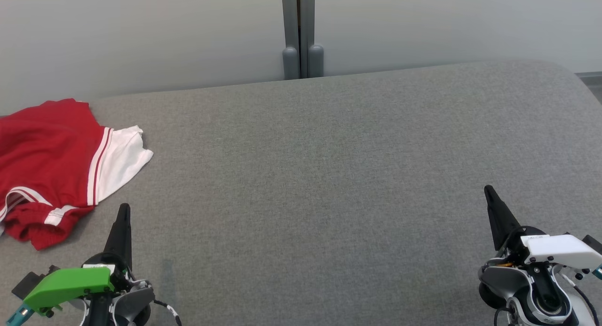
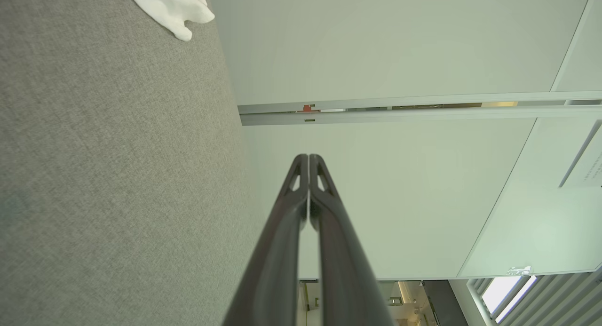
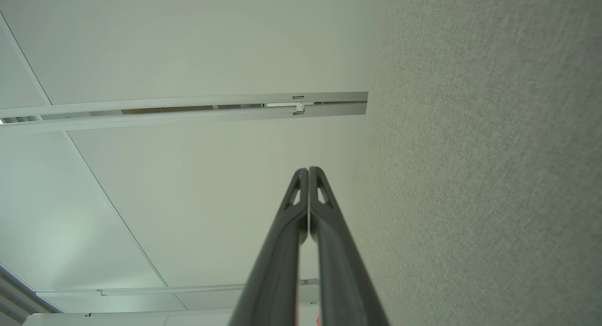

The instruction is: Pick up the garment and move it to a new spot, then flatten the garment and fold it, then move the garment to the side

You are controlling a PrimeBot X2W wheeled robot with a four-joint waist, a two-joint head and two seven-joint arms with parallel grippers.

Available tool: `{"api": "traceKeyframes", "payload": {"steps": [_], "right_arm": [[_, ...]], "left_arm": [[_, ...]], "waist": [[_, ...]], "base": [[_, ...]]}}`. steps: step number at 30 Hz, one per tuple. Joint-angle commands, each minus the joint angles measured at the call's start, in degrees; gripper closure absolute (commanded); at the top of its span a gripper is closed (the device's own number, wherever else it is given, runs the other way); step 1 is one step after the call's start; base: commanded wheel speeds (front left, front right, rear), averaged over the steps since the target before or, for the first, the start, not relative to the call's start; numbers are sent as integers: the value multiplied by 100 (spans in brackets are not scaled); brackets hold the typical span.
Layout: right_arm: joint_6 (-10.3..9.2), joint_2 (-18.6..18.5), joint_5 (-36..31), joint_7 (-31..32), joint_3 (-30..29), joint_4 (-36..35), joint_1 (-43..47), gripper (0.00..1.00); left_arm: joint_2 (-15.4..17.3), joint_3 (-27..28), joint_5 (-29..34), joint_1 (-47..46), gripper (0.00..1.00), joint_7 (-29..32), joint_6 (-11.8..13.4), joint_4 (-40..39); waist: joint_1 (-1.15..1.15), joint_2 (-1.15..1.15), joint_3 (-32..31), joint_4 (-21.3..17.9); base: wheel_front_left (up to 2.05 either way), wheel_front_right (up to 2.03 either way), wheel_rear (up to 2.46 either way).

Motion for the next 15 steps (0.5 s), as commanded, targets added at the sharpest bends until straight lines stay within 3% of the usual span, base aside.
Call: {"api": "traceKeyframes", "payload": {"steps": [1,15], "right_arm": [[2,-23,40,16,7,5,-32,100],[2,-23,40,16,7,5,-32,100]], "left_arm": [[5,4,33,-83,100,12,-14,7],[5,4,33,-83,100,12,-15,7]], "waist": [[0,0,0,0],[0,0,0,0]], "base": [[0,0,0],[0,0,0]]}}
